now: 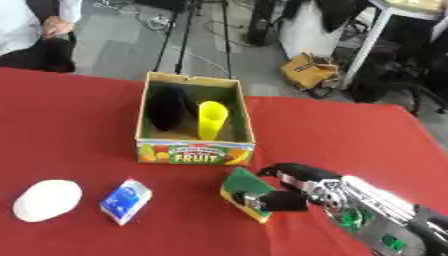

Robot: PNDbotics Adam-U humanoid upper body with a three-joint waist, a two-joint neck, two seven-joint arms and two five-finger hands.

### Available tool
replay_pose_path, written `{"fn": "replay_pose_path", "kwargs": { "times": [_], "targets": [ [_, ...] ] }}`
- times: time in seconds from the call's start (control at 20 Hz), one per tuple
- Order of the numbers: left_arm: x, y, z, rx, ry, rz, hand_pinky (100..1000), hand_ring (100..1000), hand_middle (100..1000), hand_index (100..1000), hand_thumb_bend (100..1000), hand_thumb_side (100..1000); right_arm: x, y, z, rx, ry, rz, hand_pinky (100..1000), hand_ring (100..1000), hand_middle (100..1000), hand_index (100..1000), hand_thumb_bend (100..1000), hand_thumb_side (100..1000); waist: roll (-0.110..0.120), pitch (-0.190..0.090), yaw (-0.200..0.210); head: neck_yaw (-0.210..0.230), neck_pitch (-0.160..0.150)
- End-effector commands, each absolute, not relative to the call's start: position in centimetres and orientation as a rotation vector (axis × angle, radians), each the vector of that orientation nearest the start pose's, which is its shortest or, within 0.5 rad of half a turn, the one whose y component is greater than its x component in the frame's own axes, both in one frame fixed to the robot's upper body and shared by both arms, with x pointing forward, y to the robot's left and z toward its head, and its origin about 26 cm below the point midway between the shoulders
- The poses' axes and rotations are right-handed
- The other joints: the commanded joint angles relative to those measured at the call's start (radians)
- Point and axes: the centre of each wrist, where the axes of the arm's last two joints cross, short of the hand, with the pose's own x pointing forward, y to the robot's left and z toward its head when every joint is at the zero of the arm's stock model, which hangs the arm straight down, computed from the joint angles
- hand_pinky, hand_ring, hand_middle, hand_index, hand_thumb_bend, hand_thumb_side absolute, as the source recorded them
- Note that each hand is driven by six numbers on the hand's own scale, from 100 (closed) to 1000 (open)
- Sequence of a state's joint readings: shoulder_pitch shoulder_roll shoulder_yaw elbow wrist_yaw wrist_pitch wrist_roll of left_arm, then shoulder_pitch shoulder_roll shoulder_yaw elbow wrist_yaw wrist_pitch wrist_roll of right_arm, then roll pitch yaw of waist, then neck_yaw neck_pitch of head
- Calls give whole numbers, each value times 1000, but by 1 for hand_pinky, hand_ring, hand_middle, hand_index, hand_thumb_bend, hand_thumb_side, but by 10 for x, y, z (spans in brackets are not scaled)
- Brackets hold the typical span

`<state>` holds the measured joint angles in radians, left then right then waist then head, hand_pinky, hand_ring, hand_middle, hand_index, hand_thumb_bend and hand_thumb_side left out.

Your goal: Pick up objects on the table and place them in the box.

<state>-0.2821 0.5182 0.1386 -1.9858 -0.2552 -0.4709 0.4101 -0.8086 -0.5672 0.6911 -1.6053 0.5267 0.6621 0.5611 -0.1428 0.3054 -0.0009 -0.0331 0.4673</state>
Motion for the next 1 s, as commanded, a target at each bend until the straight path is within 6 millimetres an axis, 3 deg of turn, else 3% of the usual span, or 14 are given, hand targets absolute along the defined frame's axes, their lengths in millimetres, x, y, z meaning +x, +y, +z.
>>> {"fn": "replay_pose_path", "kwargs": {
  "times": [0.05,0.65,1.0],
  "targets": [
    [291,323,238,-855,3194,312,1000,1000,932,962,100,1000,367,-150,199,-568,-991,1443,972,1000,968,1000,641,960,10,-14,0,-4,-2],
    [291,322,237,-850,3199,303,1000,1000,924,955,100,1000,375,-154,189,-574,-940,1457,973,1000,969,1000,666,927,12,-12,5,-6,-11],
    [291,323,236,-857,3204,313,1000,1000,924,949,100,1000,374,-162,202,-646,-972,1431,971,1000,964,1000,646,931,11,-13,-5,-3,-9]
  ]
}}
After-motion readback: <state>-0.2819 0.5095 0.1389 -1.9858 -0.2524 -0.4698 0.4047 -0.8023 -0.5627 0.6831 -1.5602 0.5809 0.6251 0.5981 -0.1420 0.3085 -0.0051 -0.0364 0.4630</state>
